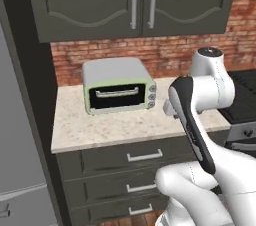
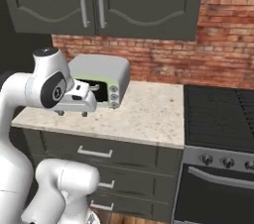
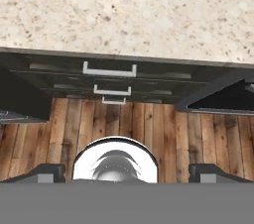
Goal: Navigate to the coffee machine.
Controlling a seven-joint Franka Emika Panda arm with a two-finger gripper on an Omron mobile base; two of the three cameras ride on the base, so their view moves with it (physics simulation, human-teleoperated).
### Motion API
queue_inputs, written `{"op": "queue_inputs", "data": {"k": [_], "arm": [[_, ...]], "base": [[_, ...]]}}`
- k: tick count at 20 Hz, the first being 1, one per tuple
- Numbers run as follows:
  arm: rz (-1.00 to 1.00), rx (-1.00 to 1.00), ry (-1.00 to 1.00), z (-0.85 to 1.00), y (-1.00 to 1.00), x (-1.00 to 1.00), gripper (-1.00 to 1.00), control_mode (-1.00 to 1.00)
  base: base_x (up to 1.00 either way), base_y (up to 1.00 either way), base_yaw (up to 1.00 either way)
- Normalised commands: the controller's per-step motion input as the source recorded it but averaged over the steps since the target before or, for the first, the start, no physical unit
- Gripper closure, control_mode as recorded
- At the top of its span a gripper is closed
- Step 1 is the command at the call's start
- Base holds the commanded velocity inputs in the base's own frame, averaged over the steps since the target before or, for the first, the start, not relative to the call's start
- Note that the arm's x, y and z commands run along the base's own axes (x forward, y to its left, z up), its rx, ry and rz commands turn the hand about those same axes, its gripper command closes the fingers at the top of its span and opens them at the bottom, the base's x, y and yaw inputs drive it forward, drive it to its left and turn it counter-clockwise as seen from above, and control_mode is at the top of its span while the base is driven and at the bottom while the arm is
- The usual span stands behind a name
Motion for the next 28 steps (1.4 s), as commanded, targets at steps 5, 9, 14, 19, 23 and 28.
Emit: {"op": "queue_inputs", "data": {"k": [5,9,14,19,23,28], "arm": [[0.00,0.00,0.00,0.00,0.00,0.00,-1.00,1.00],[0.00,0.00,0.00,0.00,0.00,0.00,-1.00,1.00],[0.00,0.00,0.00,0.00,0.00,0.00,-1.00,1.00],[0.00,0.00,0.00,0.00,0.00,0.00,-1.00,1.00],[0.00,0.00,0.00,0.00,0.00,0.00,-1.00,1.00],[0.00,0.00,0.00,0.00,0.00,0.00,-1.00,1.00]], "base": [[-0.57,-0.40,-0.32],[-0.33,-0.45,-0.42],[-0.14,-0.53,-0.44],[0.00,-0.52,-0.44],[0.01,-0.54,-0.40],[0.13,-0.55,-0.35]]}}
